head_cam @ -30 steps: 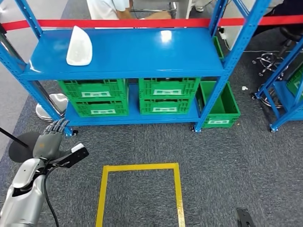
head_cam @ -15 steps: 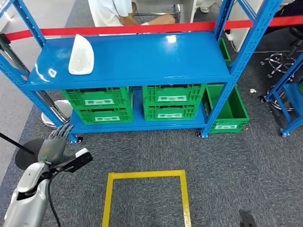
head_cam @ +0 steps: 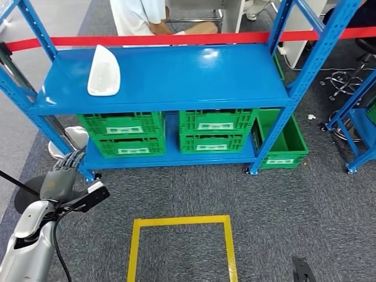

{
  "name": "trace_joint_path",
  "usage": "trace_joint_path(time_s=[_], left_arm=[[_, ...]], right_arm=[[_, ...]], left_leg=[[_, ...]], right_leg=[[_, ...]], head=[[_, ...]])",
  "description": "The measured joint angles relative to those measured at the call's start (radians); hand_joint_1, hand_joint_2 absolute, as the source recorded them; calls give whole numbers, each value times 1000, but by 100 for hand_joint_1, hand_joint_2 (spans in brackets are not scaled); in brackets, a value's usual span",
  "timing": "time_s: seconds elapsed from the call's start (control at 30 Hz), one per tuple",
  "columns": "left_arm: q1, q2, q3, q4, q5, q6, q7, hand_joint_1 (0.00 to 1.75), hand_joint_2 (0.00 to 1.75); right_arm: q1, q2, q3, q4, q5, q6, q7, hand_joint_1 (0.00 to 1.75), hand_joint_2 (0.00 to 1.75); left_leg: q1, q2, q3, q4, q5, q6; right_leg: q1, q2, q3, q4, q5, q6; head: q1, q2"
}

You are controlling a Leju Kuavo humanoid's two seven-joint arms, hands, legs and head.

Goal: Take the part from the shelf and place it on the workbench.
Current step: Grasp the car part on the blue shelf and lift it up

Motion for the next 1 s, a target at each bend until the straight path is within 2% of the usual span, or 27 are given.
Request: trace_joint_path(time_s=[0.03,0.07,0.13,0.17,0.2,0.23,0.3,0.33,0.37,0.47,0.53,0.57,0.63,0.67,0.7,0.73,0.8,0.83,0.87,0.9,1.0], left_arm=[[1,0,0,0,0,0,0,0,0],[2,1,1,-1,0,0,0,0,0],[8,1,2,-1,1,0,0,0,0],[12,2,2,0,1,0,0,0,0],[14,2,2,0,1,0,0,0,0],[15,2,2,-1,1,0,0,0,0],[13,1,2,-1,1,0,0,0,0],[11,1,2,0,1,0,0,0,0],[10,1,2,0,2,-1,0,0,0],[6,3,3,-1,4,-1,0,0,0],[0,4,1,-5,5,0,-1,0,0],[-2,4,0,-7,5,0,-2,0,0],[1,2,0,-5,6,-1,-2,0,0],[5,2,0,-4,6,-2,-2,0,0],[7,2,0,-3,6,-2,-2,0,0],[8,2,0,-2,6,-2,-2,0,0],[7,3,0,-1,6,-2,-2,0,0],[6,4,0,-1,6,-2,-2,0,0],[5,4,0,-1,6,-2,-2,0,0],[4,4,0,-1,6,-2,-2,0,0],[2,4,1,-2,6,-2,-2,0,0]], right_arm=[[-3,0,-1,0,0,0,0,0,0],[-5,0,-1,0,0,0,-1,0,0],[-5,0,-3,0,0,0,0,0,0],[-4,0,-4,0,0,0,0,0,0],[-3,0,-4,0,0,0,0,0,0],[-2,0,-5,0,0,0,0,0,0],[-1,0,-6,0,0,0,0,0,0],[0,0,-6,0,0,0,0,0,0],[2,0,-6,0,0,0,0,0,0],[0,0,-6,0,0,0,1,0,0],[-3,2,-7,0,0,0,0,0,0],[-3,2,-6,0,0,0,0,0,0],[4,3,-6,0,1,0,-1,0,0],[8,3,-7,0,1,0,0,0,0],[11,3,-7,0,0,0,0,0,0],[13,3,-7,0,0,0,0,0,0],[11,3,-7,0,1,0,0,0,0],[9,3,-7,0,1,0,0,0,0],[8,3,-7,0,1,1,0,0,0],[8,3,-7,0,2,1,1,0,0],[6,3,-7,0,3,1,1,0,0]], left_leg=[[2,-1,5,-3,-2,5],[3,-1,12,-4,-6,9],[3,-1,23,-5,-15,13],[2,-2,30,-5,-21,14],[2,-3,39,-5,-28,14],[2,-4,50,-6,-35,13],[1,-6,73,-9,-51,8],[0,-7,81,-9,-58,5],[0,-8,84,-10,-63,1],[-2,-8,85,-11,-72,-13],[-3,-6,73,22,-102,-27],[-2,-5,53,71,-131,-34],[4,-4,-19,215,-189,-47],[7,-4,-55,273,-197,-51],[8,-4,-80,300,-181,-52],[9,-4,-90,290,-142,-51],[8,-1,-71,178,-22,-43],[6,1,-56,118,23,-39],[4,2,-41,72,44,-33],[2,4,-31,44,43,-28],[2,3,-17,23,17,-19]], right_leg=[[0,-2,-17,38,-23,4],[0,-3,-47,101,-54,7],[0,-4,-133,260,-107,10],[0,-4,-169,313,-106,11],[0,-3,-190,325,-80,9],[1,-3,-193,291,-30,7],[3,-2,-165,156,90,-3],[5,-2,-149,100,129,-8],[7,-2,-139,67,144,-12],[4,-2,-122,34,120,-26],[-6,2,-96,4,102,-34],[-10,4,-81,-10,94,-36],[-12,4,-62,-15,84,-38],[-12,4,-54,-16,78,-38],[-13,4,-47,-15,71,-37],[-13,5,-38,-15,65,-35],[-13,6,-19,-15,51,-28],[-11,7,-11,-15,44,-24],[-9,8,-7,-13,38,-19],[-7,8,-6,-12,34,-14],[-5,8,-8,-9,29,-7]], head=[[1,0],[2,0],[4,0],[4,0],[4,0],[4,0],[4,0],[2,0],[1,0],[-1,0],[-3,0],[-4,0],[-6,0],[-7,0],[-8,0],[-8,0],[-8,0],[-8,0],[-7,0],[-7,0],[-6,0]])
